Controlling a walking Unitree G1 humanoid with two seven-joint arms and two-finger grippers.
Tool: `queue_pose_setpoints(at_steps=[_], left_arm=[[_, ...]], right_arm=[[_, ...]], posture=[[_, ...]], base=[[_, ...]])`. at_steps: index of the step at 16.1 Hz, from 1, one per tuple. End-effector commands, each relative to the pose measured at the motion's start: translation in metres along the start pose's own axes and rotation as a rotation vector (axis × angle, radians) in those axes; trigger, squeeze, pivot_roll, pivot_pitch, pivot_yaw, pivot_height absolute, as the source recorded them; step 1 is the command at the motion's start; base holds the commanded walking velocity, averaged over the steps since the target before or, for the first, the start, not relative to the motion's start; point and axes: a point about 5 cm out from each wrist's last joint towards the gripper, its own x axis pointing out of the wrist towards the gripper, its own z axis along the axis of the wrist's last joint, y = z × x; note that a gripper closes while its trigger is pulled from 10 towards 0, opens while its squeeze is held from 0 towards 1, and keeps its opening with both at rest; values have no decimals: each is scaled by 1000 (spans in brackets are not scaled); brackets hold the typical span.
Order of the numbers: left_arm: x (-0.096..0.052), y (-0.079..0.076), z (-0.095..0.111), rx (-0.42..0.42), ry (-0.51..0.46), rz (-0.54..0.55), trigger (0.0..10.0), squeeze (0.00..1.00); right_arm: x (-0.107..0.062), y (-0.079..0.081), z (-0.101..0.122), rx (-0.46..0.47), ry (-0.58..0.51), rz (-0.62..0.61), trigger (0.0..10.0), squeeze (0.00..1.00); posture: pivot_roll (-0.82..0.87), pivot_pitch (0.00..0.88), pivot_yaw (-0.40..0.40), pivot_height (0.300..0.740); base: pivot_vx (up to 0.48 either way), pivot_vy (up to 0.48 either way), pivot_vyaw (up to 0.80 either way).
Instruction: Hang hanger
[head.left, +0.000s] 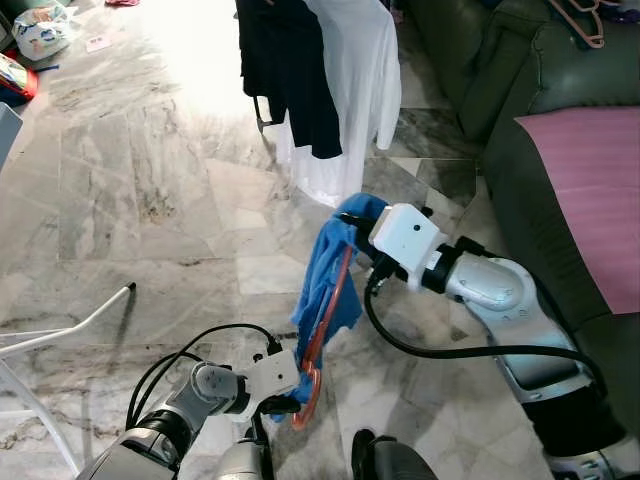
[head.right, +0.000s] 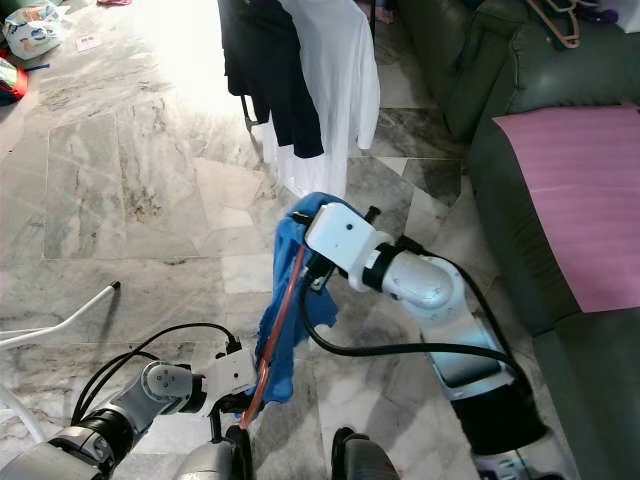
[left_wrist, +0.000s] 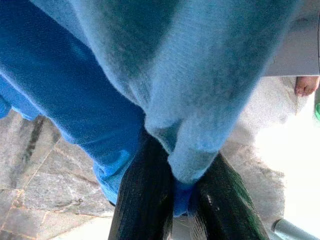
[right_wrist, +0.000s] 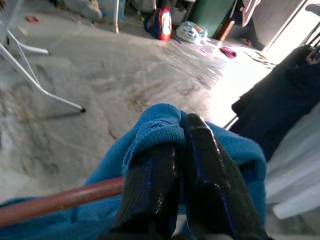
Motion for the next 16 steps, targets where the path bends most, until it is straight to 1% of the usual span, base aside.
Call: queue_pose_setpoints(at_steps=[1, 2, 3, 4, 5, 6, 7, 8, 9, 10, 11, 12, 13, 15, 16], left_arm=[[0, 11, 18, 9, -71, 42, 10000, 0], [0, 11, 19, 10, -71, 42, 10000, 0], [0, 11, 18, 11, -70, 42, 10000, 0], [0, 10, 18, 11, -69, 42, 10000, 0], [1, 10, 18, 11, -68, 41, 10000, 0], [1, 9, 18, 12, -68, 40, 10000, 0], [1, 9, 17, 13, -66, 39, 10000, 0], [1, 9, 17, 14, -62, 38, 10000, 0], [1, 9, 17, 15, -62, 38, 10000, 0], [1, 9, 17, 15, -62, 38, 10000, 0], [1, 9, 18, 15, -61, 39, 10000, 0], [1, 10, 18, 16, -60, 39, 10000, 0], [0, 11, 18, 17, -59, 42, 10000, 0], [-1, 14, 19, 23, -58, 64, 10000, 0], [-3, 16, 19, 28, -53, 81, 10000, 0]], right_arm=[[10, 45, 1, 124, -44, 252, 0, 0], [9, 47, 1, 143, -49, 271, 0, 0], [5, 51, 3, 225, -70, 308, 0, 0], [4, 51, 2, 241, -71, 309, 0, 0], [4, 50, -2, 223, -51, 288, 2902, 0], [4, 46, -8, 225, -23, 247, 10000, 0], [4, 41, -13, 223, -3, 204, 10000, 1000], [2, 33, -17, 198, 24, 145, 10000, 1000], [-3, 19, -25, 111, 77, 51, 10000, 1000], [-3, 19, -25, 111, 77, 51, 10000, 1000], [-14, -7, -33, -34, 132, -121, 10000, 1000], [-18, -17, -34, -36, 140, -200, 10000, 1000], [-27, -32, -36, -69, 156, -302, 10000, 1000], [-39, -48, -42, -56, 182, -430, 10000, 1000], [-43, -52, -48, -65, 224, -467, 10000, 1000]], posture=[[-41, 275, 64, 740], [-39, 274, 64, 740], [-38, 274, 64, 740], [-39, 275, 65, 740], [-38, 276, 65, 740], [-38, 276, 65, 740], [-41, 277, 64, 740], [-41, 276, 64, 740], [-41, 276, 64, 740], [-41, 276, 64, 740], [-42, 276, 64, 740], [-42, 276, 64, 740], [-47, 276, 67, 740], [-47, 276, 67, 740], [-52, 277, 75, 740]], base=[[0, 0, 0], [0, 0, 0], [0, 0, 0], [0, 0, 0], [0, 0, 0], [0, 0, 0], [0, 0, 0], [0, 0, 0], [0, 0, 0], [0, 0, 0], [0, 0, 0], [0, 0, 0], [0, 0, 0], [0, 0, 0], [0, 0, 0]])
